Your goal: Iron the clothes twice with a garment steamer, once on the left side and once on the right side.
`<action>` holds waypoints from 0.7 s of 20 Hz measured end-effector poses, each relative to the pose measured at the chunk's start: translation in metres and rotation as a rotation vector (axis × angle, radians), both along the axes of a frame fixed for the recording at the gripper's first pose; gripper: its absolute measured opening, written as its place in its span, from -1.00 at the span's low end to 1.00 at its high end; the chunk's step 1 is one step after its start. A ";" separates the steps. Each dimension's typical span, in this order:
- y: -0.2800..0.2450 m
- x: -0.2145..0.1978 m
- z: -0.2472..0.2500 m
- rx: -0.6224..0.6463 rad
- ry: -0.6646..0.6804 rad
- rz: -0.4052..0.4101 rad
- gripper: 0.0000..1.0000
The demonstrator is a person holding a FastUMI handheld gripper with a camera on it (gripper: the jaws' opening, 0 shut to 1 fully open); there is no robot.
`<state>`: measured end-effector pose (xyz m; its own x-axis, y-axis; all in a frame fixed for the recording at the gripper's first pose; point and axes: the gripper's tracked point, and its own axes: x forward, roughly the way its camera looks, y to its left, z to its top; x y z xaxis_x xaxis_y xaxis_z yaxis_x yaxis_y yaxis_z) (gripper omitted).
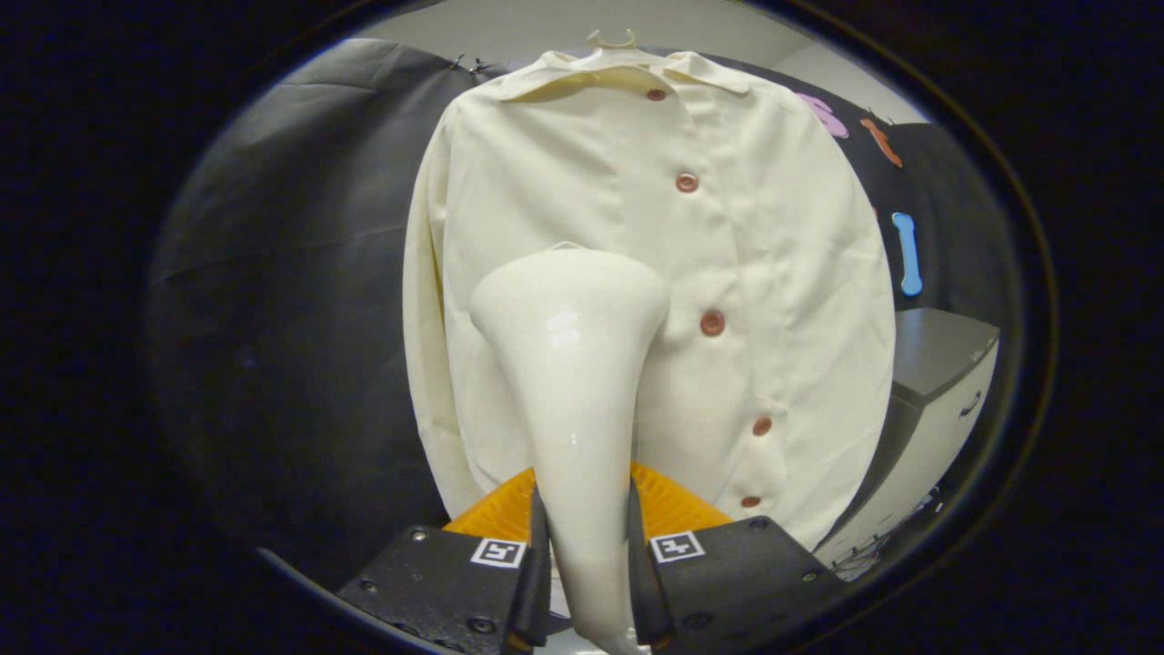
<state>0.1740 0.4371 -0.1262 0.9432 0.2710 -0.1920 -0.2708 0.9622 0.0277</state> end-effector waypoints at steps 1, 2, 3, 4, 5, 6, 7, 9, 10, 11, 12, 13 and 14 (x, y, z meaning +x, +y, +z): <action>-0.001 0.000 -0.010 -0.008 0.020 -0.006 -0.29; -0.002 -0.002 -0.021 -0.014 0.044 -0.011 -0.29; -0.002 -0.002 -0.030 -0.013 0.061 -0.014 -0.29; -0.002 -0.001 -0.039 -0.011 0.081 -0.015 -0.29; -0.002 0.000 -0.048 -0.008 0.097 -0.019 -0.29; -0.003 0.002 -0.059 -0.019 0.122 -0.022 -0.29; -0.004 0.002 -0.068 -0.027 0.138 -0.024 -0.29; -0.005 0.001 -0.083 -0.037 0.161 -0.025 -0.29; -0.005 0.002 -0.090 -0.044 0.175 -0.027 -0.29; -0.006 0.002 -0.098 -0.050 0.190 -0.028 -0.29; -0.007 0.001 -0.108 -0.055 0.206 -0.030 -0.29; -0.007 0.000 -0.116 -0.058 0.223 -0.027 -0.29; -0.007 0.000 -0.125 -0.059 0.243 -0.018 -0.29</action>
